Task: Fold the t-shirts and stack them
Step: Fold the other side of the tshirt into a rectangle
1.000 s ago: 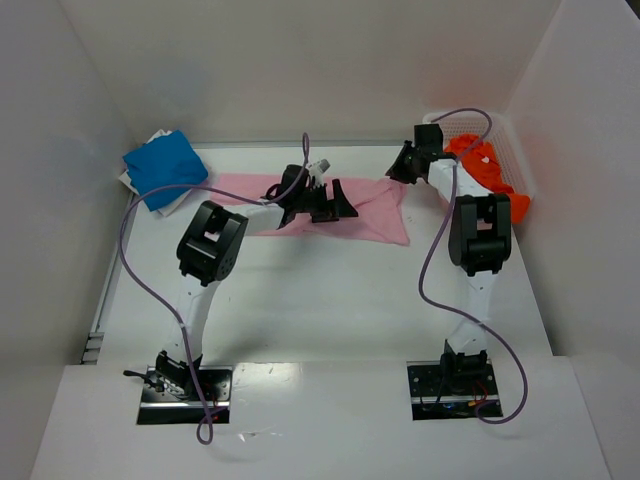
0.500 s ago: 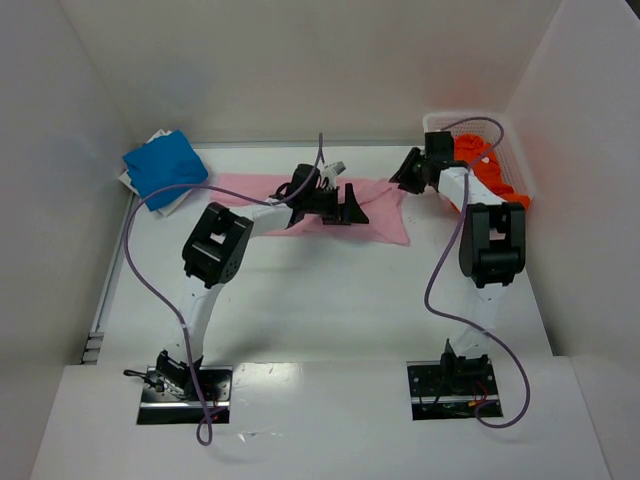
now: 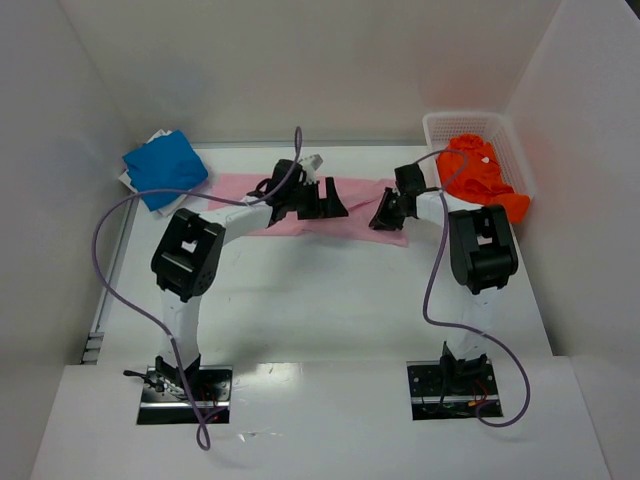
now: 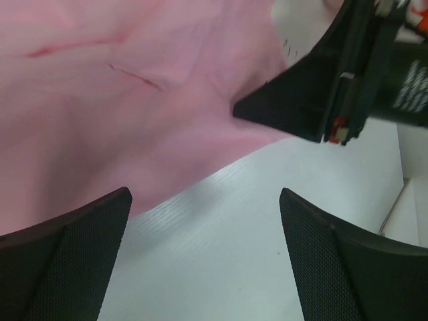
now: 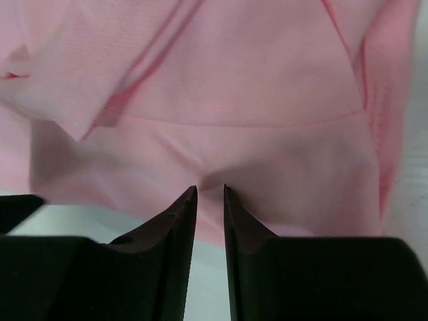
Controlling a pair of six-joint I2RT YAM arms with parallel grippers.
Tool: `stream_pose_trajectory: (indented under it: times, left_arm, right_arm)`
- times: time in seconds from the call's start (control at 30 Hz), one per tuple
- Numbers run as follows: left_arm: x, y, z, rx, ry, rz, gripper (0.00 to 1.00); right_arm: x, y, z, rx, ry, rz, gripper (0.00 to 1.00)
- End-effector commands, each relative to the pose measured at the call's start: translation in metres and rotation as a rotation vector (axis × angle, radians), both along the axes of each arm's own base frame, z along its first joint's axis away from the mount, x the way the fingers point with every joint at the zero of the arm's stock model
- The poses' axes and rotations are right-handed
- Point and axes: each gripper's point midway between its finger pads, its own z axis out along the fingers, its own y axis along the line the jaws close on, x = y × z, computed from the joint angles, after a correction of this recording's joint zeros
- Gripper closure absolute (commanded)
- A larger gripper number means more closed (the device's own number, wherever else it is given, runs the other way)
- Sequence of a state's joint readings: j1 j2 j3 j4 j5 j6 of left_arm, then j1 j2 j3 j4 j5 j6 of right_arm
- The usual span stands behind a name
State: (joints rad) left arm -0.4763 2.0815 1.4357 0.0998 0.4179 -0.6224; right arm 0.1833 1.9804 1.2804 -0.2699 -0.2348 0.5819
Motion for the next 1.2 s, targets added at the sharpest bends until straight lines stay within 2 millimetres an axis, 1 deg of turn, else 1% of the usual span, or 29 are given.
stream_pose_trajectory:
  times: [0.0, 0.03, 0.1, 0.13, 0.17, 0.2, 0.23, 0.27, 0.3, 0.33, 0.37, 0.4, 0.43, 0.47, 0.5, 0.57, 0.6, 0.67, 0.7, 0.77, 0.8, 0.87, 0.9, 0.93, 0.97, 1.03, 1.1, 1.13, 1.17]
  left_arm:
    - [0.015, 0.018, 0.051, -0.011, -0.136, 0.039, 0.01]
    - [0.018, 0.023, 0.064, -0.021, -0.158, 0.05, 0.01]
    - [0.021, 0.033, 0.067, -0.003, -0.17, 0.078, 0.01]
    - [0.024, 0.038, 0.072, -0.006, -0.178, 0.089, 0.01]
    - [0.022, 0.042, 0.069, 0.008, -0.17, 0.103, 0.01]
    - [0.023, 0.051, 0.061, 0.026, -0.15, 0.125, 0.01]
    - [0.027, 0.058, 0.061, 0.028, -0.15, 0.14, 0.01]
    - [0.023, 0.061, 0.051, 0.045, -0.126, 0.147, 0.01]
    - [0.024, 0.069, 0.045, 0.055, -0.108, 0.161, 0.01]
    - [0.022, 0.077, 0.041, 0.061, -0.096, 0.173, 0.01]
    - [0.02, 0.079, 0.035, 0.072, -0.086, 0.18, 0.01]
    - [0.02, 0.087, 0.033, 0.079, -0.083, 0.198, 0.01]
    - [0.018, 0.088, 0.029, 0.084, -0.073, 0.197, 0.01]
    - [0.02, 0.092, 0.035, 0.079, -0.084, 0.207, 0.01]
    - [0.016, 0.095, 0.027, 0.095, -0.064, 0.214, 0.01]
    - [0.015, 0.096, 0.025, 0.105, -0.062, 0.208, 0.01]
    - [0.014, 0.098, 0.022, 0.117, -0.054, 0.217, 0.01]
    - [0.012, 0.101, 0.016, 0.13, -0.039, 0.224, 0.01]
    - [0.012, 0.101, 0.016, 0.13, -0.039, 0.224, 0.01]
    - [0.012, 0.101, 0.016, 0.135, -0.045, 0.219, 0.01]
    - [0.01, 0.102, 0.01, 0.143, -0.029, 0.217, 0.01]
    - [0.01, 0.102, 0.01, 0.143, -0.029, 0.217, 0.01]
    - [0.012, 0.106, 0.006, 0.147, -0.02, 0.226, 0.01]
    - [0.011, 0.106, 0.004, 0.151, -0.011, 0.225, 0.01]
    - [0.01, 0.106, 0.0, 0.155, -0.003, 0.224, 0.01]
    - [0.01, 0.106, 0.0, 0.155, -0.003, 0.224, 0.01]
    - [0.009, 0.107, -0.001, 0.159, 0.005, 0.224, 0.01]
    - [0.011, 0.111, -0.001, 0.159, 0.006, 0.233, 0.01]
    - [0.009, 0.114, -0.006, 0.172, 0.013, 0.243, 0.01]
  right_arm:
    - [0.003, -0.007, 0.026, -0.025, -0.088, -0.019, 0.73]
    - [0.005, -0.01, 0.029, -0.044, -0.102, -0.024, 0.75]
    - [-0.002, -0.013, 0.023, -0.059, -0.073, -0.03, 0.76]
    - [-0.001, -0.016, 0.022, -0.073, -0.077, -0.03, 0.77]
    - [-0.004, -0.018, 0.016, -0.085, -0.057, -0.034, 0.77]
    - [-0.007, -0.018, 0.013, -0.087, -0.048, -0.034, 0.77]
    - [-0.008, -0.021, 0.011, -0.101, -0.041, -0.042, 0.77]
    - [-0.011, -0.026, 0.004, -0.129, -0.018, -0.056, 0.77]
    - [-0.01, -0.029, 0.003, -0.139, -0.02, -0.063, 0.77]
    - [-0.013, -0.032, -0.003, -0.155, 0.001, -0.069, 0.77]
    - [-0.013, -0.034, -0.001, -0.167, 0.004, -0.075, 0.77]
    - [-0.011, -0.038, -0.002, -0.191, -0.002, -0.081, 0.77]
    - [-0.013, -0.044, -0.004, -0.202, 0.011, -0.094, 0.79]
    - [-0.014, -0.05, -0.005, -0.204, 0.021, -0.105, 0.79]
    - [-0.013, -0.056, -0.005, -0.212, 0.021, -0.12, 0.79]
    - [-0.013, -0.065, -0.006, -0.213, 0.032, -0.141, 0.79]
    - [-0.013, -0.076, -0.007, -0.223, 0.044, -0.166, 0.79]
    - [-0.012, -0.085, -0.007, -0.229, 0.044, -0.176, 0.8]
    - [-0.011, -0.096, -0.007, -0.242, 0.043, -0.19, 0.8]
    - [-0.01, -0.1, -0.005, -0.242, 0.045, -0.199, 0.8]
    - [-0.009, -0.106, -0.005, -0.248, 0.044, -0.202, 0.8]
    - [-0.003, -0.098, 0.002, -0.214, 0.023, -0.168, 0.76]
    - [-0.001, -0.095, 0.004, -0.194, 0.01, -0.158, 0.74]
    - [0.005, -0.09, 0.01, -0.174, -0.016, -0.137, 0.7]
    - [0.009, -0.083, 0.017, -0.138, -0.03, -0.115, 0.63]
    - [0.016, -0.078, 0.025, -0.119, -0.06, -0.093, 0.58]
    - [0.022, -0.068, 0.034, -0.091, -0.088, -0.068, 0.54]
    - [0.027, -0.066, 0.04, -0.08, -0.103, -0.063, 0.54]
    - [0.03, -0.061, 0.045, -0.078, -0.122, -0.053, 0.54]
